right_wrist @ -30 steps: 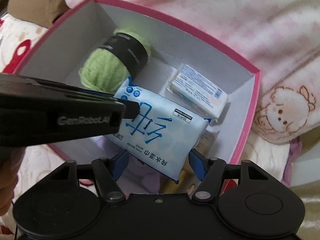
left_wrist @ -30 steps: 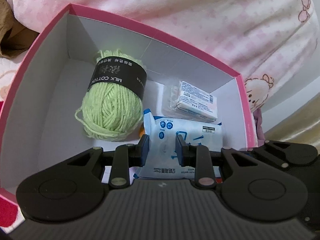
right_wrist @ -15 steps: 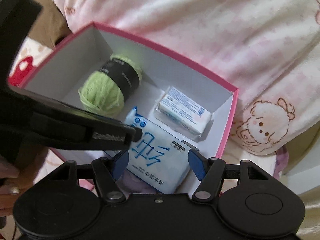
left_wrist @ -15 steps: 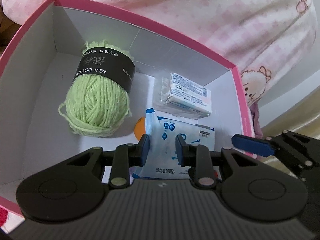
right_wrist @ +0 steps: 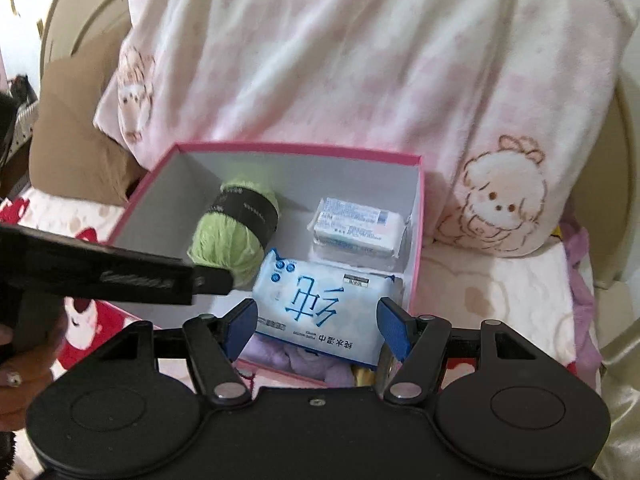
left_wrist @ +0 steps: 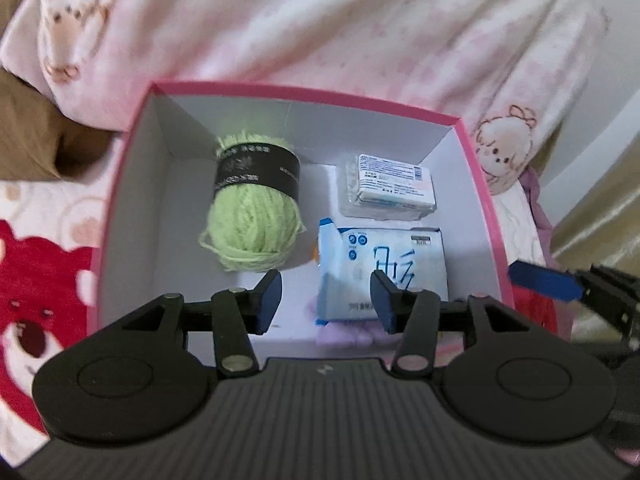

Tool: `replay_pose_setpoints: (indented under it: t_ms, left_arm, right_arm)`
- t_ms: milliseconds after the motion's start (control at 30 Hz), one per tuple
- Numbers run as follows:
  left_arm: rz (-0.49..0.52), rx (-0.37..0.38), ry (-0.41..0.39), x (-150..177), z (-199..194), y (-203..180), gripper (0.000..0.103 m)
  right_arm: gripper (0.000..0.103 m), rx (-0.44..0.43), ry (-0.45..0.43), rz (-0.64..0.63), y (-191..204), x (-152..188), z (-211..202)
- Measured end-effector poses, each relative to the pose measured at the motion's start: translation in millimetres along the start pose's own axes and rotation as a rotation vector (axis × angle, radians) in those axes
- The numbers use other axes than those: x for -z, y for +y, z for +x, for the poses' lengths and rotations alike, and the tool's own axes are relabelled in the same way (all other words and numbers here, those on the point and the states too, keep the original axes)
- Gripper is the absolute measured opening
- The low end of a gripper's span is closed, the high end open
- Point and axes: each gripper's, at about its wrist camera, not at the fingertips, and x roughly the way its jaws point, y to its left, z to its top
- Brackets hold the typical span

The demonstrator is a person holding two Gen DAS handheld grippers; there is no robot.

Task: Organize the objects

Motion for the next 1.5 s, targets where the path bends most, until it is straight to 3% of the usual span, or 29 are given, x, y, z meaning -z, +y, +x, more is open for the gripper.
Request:
replay_pose_setpoints:
  t_ms: [367,467,667,767,967,1167,1500]
  left_arm:
    - [0.065,-0.063,-0.066,17.6,-95.1,-8.6,0.064]
    - [0.098,-0.079,-0.049,25.0,-114.6,-14.1,0.068]
    - [0.122,-0.049,-0.049,42.8,-149.2,-18.6,0.073]
    - [0.107,-0.069,-0.063,52.4,-165.6,-18.4,0.075]
    - [0.1,-0.103,-0.128,74.6,-197.9,-17.8,0.096]
    - [0.074,-0.132,-0.137,91.7,-207.2,-11.5,0.103]
    - [0.096,-0.171,-0.111,109.4,-186.9,-7.6,0.103]
  right_arm:
    - [0.072,-0.005,-0.083,-0.027,17.9,0.3,-76.7]
    - [0.072,0.002,-0.094,-0.04,24.7,0.2,-95.5]
    - [0.074,-0.006,-0.106,-0.057,37.3,5.9,-126.2]
    - [0.077,-0.009,-0.111,-0.053,42.1,11.7,-137.8]
    - [0.08,0.011,-0.101,-0.043,44.0,27.9,-146.2]
    - [0.085,0.01,-0.088,0.008,40.8,42.6,-149.3]
    - [0.087,0.019,-0.025,0.075,33.0,59.8,-132.8]
